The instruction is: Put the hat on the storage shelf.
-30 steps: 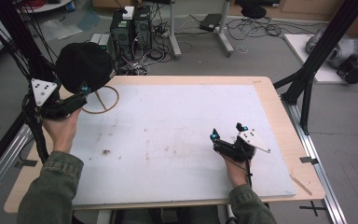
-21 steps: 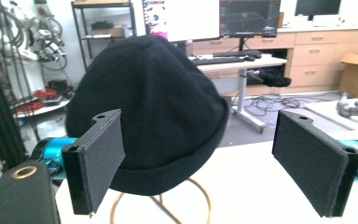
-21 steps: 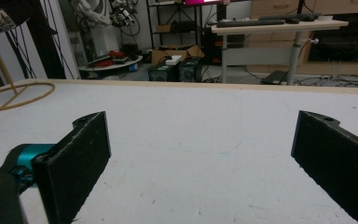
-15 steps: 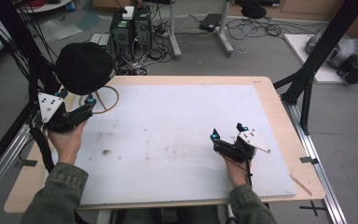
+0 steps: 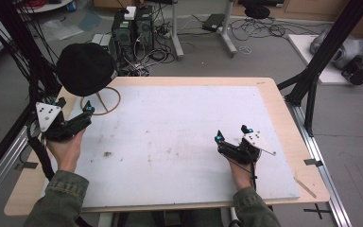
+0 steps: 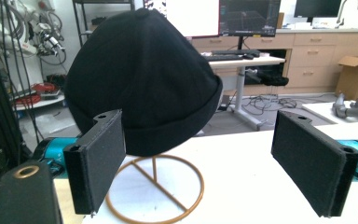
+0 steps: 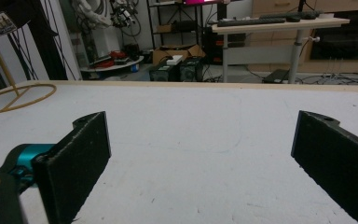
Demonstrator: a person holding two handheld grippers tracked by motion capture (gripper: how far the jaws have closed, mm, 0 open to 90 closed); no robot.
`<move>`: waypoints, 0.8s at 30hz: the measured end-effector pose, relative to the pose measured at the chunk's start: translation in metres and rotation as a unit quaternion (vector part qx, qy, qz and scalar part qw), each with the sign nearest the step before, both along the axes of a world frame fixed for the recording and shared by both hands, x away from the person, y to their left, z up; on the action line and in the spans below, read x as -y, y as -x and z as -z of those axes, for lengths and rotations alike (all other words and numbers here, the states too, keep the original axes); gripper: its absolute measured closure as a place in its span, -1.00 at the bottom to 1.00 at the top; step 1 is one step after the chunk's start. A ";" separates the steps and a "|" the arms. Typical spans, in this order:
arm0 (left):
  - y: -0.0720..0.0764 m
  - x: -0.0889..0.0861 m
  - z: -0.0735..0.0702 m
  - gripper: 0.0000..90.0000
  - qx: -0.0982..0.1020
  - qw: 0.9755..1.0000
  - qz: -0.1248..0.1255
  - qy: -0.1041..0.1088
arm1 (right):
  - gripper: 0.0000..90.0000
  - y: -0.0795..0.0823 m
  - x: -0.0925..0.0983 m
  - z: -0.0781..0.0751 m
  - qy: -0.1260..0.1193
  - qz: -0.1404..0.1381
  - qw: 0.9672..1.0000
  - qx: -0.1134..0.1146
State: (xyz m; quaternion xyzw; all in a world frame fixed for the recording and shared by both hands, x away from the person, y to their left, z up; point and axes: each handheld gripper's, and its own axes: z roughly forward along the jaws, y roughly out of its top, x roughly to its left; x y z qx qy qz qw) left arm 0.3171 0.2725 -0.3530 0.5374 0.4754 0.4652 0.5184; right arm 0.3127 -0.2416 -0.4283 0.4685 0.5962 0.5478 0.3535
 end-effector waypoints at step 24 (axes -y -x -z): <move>0.035 0.010 0.052 -0.63 -0.010 1.000 0.003 0.019 | -0.92 0.001 -0.004 0.003 0.013 -0.012 1.000 -0.001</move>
